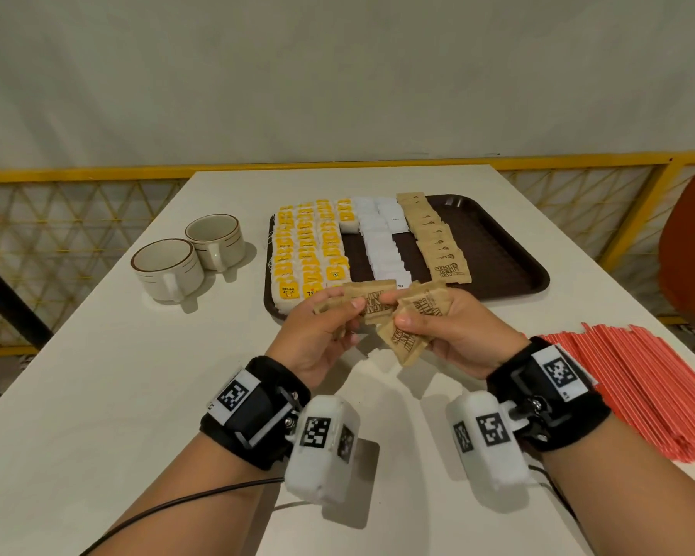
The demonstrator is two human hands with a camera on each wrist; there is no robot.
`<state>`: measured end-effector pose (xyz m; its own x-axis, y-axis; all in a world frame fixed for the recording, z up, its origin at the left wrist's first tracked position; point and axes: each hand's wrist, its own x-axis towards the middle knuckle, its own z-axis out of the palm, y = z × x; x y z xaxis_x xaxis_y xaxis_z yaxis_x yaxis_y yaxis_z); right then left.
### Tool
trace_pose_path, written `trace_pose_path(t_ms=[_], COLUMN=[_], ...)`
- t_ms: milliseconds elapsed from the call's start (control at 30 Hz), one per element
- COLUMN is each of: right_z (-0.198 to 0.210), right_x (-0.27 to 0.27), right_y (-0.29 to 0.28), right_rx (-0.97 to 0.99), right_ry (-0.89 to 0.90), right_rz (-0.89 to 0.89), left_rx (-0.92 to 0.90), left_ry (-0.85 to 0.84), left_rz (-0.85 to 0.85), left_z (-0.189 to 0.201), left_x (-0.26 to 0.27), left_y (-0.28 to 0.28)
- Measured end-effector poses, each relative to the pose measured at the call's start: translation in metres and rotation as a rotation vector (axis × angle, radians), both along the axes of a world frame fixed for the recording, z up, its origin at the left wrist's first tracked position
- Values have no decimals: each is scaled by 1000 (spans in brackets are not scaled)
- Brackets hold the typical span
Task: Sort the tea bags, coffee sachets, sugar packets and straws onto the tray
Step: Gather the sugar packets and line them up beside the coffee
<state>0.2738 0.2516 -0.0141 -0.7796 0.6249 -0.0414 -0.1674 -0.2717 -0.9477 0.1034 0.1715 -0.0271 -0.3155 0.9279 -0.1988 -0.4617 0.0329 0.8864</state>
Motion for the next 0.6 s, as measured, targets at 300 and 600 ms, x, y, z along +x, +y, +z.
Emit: trace_pose_path(t_ms=[300, 600], right_z=[1, -5], right_x=[4, -7], right_y=[3, 1], right_rx=[-25, -112], right_ry=[-43, 24], right_rz=[8, -145], left_rx=[-29, 31], left_ry=[51, -134], left_rz=[-113, 56], left_z=[7, 0], left_x=[3, 3], left_y=[-4, 2])
